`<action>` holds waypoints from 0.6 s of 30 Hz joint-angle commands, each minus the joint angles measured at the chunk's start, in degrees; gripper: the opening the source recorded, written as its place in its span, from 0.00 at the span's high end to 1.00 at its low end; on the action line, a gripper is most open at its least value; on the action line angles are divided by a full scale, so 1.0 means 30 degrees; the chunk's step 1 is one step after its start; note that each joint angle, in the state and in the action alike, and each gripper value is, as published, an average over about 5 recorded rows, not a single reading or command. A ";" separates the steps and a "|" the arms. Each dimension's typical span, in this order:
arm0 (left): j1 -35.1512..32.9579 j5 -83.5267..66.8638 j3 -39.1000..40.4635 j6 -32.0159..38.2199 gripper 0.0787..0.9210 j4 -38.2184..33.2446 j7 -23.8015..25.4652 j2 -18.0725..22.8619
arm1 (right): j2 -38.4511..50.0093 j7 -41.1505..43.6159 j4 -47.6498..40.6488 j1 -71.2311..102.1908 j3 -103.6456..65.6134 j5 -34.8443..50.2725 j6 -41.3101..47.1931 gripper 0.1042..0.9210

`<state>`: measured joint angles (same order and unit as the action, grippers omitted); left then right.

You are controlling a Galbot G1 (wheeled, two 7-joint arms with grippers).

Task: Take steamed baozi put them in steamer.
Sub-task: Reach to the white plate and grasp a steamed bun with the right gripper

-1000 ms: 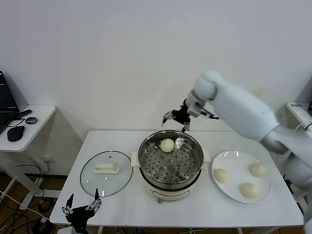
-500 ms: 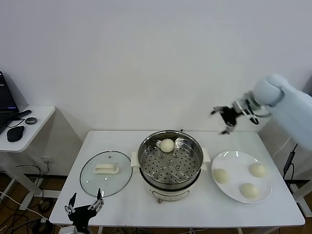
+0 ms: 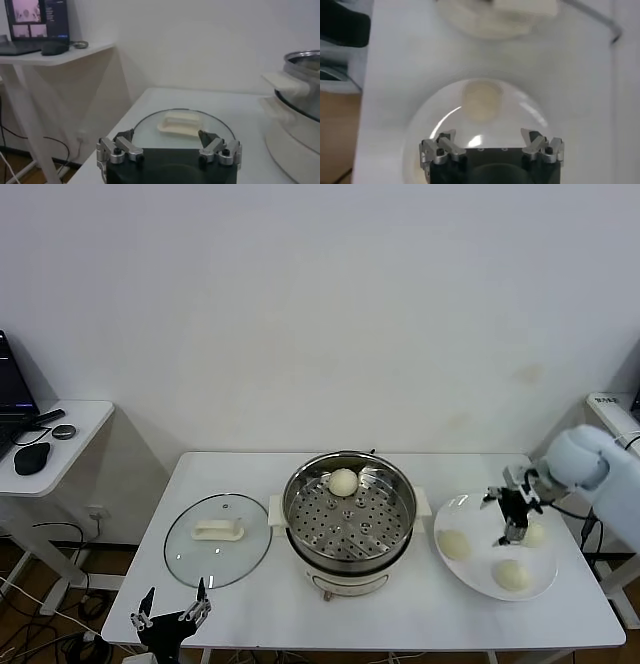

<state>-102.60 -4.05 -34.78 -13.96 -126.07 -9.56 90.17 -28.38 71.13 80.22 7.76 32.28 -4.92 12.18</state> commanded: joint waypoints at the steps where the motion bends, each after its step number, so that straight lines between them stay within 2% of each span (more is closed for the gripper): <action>1: 0.0116 0.0054 -0.0095 -0.0089 0.12 0.0199 0.0069 0.0035 | -0.1013 -0.0203 -0.0535 0.2374 -0.0850 -0.0635 0.1580 0.12; 8: 0.0188 0.0072 -0.0314 -0.0151 0.12 0.0332 0.0145 0.0068 | -0.3362 -0.0594 -0.2241 0.1777 -0.1045 -0.1311 0.0996 0.12; 18: 0.0288 0.0060 -0.0444 -0.0183 0.12 0.0552 0.0173 0.0054 | -0.4372 -0.0632 -0.3046 0.1678 -0.0724 -0.2148 0.0541 0.12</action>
<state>-101.84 -3.86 -36.09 -14.45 -124.63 -9.07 90.41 -38.18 69.57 73.40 11.90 30.27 -9.51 13.76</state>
